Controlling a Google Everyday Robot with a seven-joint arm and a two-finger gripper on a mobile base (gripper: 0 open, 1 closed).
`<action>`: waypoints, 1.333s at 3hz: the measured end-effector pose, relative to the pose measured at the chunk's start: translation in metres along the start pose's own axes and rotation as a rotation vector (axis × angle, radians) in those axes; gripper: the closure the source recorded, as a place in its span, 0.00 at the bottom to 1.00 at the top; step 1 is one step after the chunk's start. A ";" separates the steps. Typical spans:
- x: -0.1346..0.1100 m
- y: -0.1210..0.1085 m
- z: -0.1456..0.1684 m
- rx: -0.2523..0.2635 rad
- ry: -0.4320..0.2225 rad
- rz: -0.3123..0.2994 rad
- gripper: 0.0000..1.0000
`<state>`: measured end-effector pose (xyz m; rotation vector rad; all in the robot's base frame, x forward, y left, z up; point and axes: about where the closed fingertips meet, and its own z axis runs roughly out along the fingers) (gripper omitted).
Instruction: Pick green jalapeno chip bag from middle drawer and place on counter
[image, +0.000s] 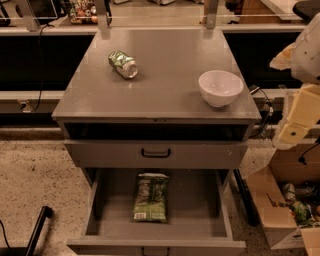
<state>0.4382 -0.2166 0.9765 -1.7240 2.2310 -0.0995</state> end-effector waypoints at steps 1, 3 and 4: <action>0.000 0.000 0.000 0.000 0.000 0.000 0.00; -0.005 0.056 0.080 -0.237 -0.186 0.368 0.00; -0.021 0.093 0.117 -0.334 -0.303 0.550 0.00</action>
Offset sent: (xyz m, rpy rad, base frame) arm -0.0215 0.0245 -0.1258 0.5804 0.3814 -0.3702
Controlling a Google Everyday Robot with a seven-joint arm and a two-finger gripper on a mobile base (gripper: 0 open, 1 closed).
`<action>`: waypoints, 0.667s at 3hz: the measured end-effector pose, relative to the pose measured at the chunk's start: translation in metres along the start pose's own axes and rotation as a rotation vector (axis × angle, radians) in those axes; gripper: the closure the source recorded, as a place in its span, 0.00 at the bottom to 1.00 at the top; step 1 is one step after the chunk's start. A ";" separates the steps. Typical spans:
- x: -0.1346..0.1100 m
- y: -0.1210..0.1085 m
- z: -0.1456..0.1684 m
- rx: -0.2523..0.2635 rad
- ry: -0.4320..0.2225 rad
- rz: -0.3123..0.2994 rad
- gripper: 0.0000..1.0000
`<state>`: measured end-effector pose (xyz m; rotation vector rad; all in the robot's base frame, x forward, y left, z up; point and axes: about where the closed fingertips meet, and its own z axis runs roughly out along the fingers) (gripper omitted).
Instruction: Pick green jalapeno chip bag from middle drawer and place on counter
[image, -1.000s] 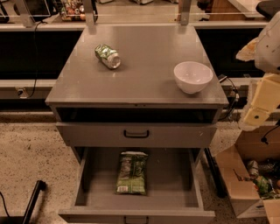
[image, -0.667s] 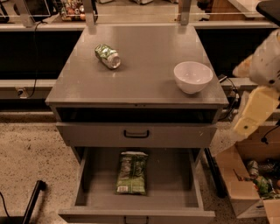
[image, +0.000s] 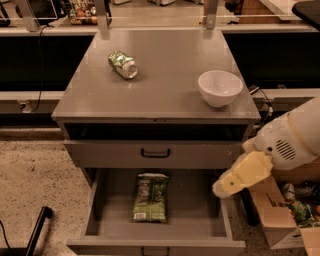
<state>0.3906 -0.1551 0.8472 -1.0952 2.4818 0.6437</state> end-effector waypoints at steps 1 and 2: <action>-0.001 0.004 0.003 -0.010 -0.022 0.018 0.00; -0.003 0.001 0.012 -0.049 -0.021 0.019 0.00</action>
Offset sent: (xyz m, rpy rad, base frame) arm 0.0100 0.0133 -0.0198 0.0938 0.0649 0.0189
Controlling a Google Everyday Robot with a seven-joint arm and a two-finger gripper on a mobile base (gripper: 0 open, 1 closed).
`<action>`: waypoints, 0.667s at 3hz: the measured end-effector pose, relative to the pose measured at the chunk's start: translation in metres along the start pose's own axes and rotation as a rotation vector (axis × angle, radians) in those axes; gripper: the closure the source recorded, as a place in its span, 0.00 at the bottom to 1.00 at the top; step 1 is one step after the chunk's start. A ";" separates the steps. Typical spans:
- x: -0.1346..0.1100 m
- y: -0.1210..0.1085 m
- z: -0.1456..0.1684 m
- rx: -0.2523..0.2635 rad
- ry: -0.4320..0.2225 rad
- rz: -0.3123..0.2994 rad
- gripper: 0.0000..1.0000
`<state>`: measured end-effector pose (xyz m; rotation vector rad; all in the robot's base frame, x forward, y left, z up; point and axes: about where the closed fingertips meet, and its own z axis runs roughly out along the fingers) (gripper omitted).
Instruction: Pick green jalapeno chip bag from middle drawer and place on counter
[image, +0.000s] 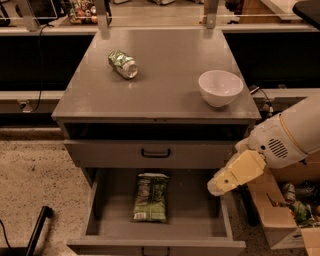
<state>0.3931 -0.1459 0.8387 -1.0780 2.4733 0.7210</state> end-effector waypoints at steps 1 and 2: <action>0.007 -0.028 0.048 -0.084 -0.039 0.146 0.00; 0.029 -0.057 0.123 -0.172 -0.104 0.373 0.00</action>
Offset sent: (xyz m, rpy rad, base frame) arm 0.1157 0.0221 -0.2590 0.3976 0.2640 -0.6417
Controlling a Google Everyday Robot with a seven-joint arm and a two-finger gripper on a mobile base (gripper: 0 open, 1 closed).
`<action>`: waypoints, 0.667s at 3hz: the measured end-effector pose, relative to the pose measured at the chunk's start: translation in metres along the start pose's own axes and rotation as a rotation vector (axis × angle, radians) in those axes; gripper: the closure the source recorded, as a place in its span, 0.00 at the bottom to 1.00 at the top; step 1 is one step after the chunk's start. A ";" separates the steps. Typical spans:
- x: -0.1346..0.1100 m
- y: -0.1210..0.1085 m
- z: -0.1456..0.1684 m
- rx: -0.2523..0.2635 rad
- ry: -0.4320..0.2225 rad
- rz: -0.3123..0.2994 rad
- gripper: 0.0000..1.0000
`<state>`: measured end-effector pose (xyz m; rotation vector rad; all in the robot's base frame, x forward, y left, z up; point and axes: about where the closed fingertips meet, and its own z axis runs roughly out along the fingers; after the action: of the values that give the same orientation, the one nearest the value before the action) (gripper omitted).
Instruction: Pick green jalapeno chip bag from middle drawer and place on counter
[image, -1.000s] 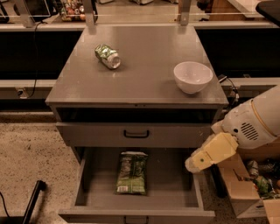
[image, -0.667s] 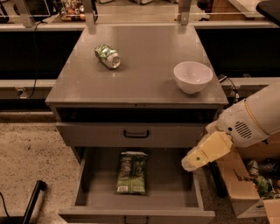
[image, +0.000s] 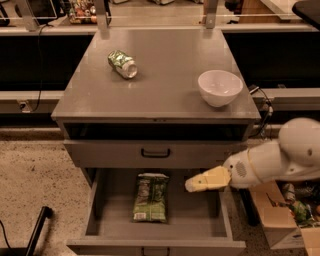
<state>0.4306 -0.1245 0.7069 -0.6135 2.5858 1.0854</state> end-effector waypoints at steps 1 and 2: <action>-0.004 -0.037 0.040 -0.031 -0.133 0.074 0.00; -0.013 -0.053 0.046 0.006 -0.177 0.051 0.00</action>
Offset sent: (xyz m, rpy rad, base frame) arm 0.0210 0.0069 -0.0435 0.0884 -0.0064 -0.1103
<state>0.4710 -0.1208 0.6488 -0.4314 2.4630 1.0951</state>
